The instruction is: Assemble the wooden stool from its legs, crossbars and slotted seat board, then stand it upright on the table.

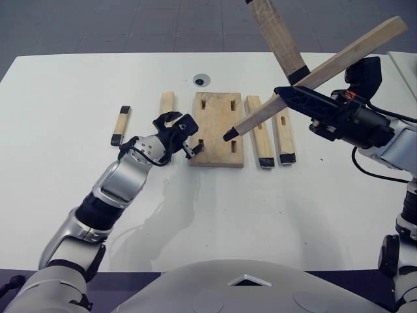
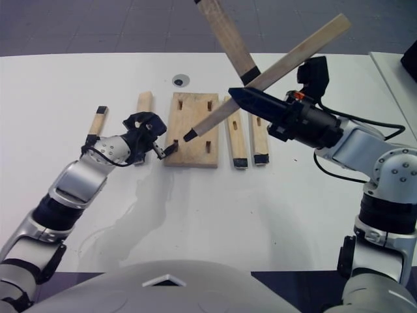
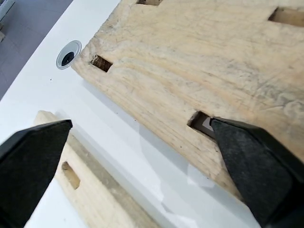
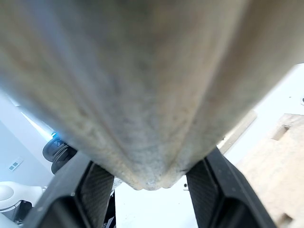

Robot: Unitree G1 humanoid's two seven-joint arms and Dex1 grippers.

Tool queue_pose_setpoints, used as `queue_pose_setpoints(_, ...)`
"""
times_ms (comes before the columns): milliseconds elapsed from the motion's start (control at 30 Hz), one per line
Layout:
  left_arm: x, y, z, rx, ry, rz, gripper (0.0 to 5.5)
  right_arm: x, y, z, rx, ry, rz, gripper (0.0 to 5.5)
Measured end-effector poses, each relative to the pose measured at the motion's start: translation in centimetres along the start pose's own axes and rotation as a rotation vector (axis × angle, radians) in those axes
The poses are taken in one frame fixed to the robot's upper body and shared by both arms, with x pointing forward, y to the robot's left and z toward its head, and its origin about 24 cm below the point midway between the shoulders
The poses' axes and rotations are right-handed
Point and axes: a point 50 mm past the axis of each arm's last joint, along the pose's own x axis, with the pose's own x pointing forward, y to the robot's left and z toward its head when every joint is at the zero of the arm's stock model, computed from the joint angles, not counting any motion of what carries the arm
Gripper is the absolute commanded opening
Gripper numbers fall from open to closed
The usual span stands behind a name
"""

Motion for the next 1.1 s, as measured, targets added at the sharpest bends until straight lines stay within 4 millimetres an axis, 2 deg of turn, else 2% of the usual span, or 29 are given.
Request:
queue_pose_setpoints(133,-1.4,0.7,-0.6,0.126,0.062,-0.056,5.40,-0.1,-0.1,0.0,-0.018,-0.002,-0.021,2.05)
queue_pose_setpoints(267,-3.1,0.7,-1.3,0.229,0.075,-0.123,5.40,-0.1,-1.0,0.0,-0.110,0.012,-0.111,2.05)
queue_pose_setpoints(500,-5.2,0.6,-2.7,0.434,-0.007,-0.293,5.40,1.7,-4.0,-0.6,-0.372,0.150,-0.246,2.05)
queue_pose_setpoints(733,-4.2,1.8,-3.3,0.411,-0.039,-0.291,5.40,2.8,-5.6,-1.5,-0.442,0.266,-0.221,2.05)
queue_pose_setpoints(867,-4.0,1.8,-3.3,0.395,-0.047,-0.285,5.40,3.0,-5.7,-1.9,-0.442,0.281,-0.195,2.05)
queue_pose_setpoints(1100,-3.9,1.7,-3.3,0.387,-0.053,-0.278,5.40,3.1,-7.4,-3.1,-0.401,0.306,-0.232,2.05)
